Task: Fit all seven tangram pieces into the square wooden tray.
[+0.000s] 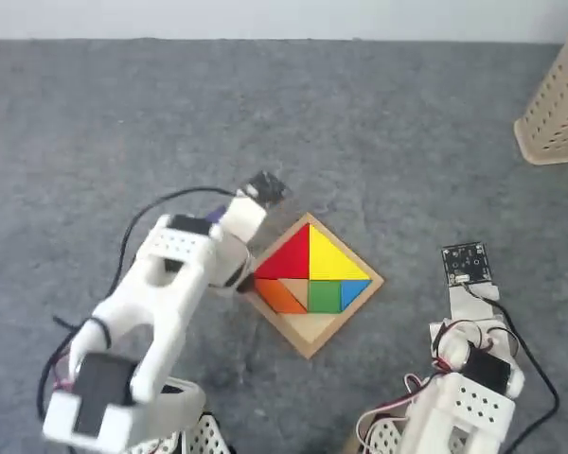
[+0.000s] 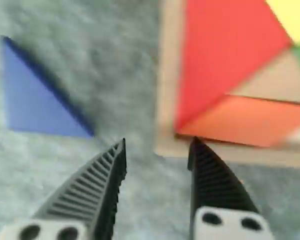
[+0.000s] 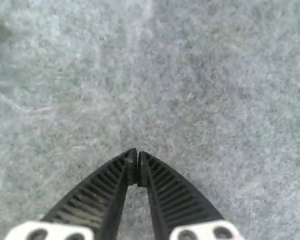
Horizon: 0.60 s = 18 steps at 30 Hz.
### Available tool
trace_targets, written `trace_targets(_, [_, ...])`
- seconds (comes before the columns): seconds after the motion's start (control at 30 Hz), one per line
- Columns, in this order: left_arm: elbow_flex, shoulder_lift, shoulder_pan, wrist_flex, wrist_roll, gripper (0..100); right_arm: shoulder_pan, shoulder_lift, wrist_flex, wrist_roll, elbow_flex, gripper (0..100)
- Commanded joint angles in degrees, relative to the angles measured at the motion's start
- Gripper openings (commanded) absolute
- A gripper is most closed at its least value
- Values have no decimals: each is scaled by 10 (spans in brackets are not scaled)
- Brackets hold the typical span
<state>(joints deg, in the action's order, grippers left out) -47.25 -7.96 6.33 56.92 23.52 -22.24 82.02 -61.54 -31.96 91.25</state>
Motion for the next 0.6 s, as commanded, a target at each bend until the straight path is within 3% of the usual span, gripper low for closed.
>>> trace_targets(0.0, [103, 81, -24, -23, 1, 184, -8, 12, -9, -10, 3, 9])
trace_targets(0.23, [248, 163, -33, -4, 1, 170, -8, 12, -9, -10, 3, 9])
trace_targets(0.57, [280, 9, -94, 120, 0, 163, -8, 12, -9, -10, 3, 9])
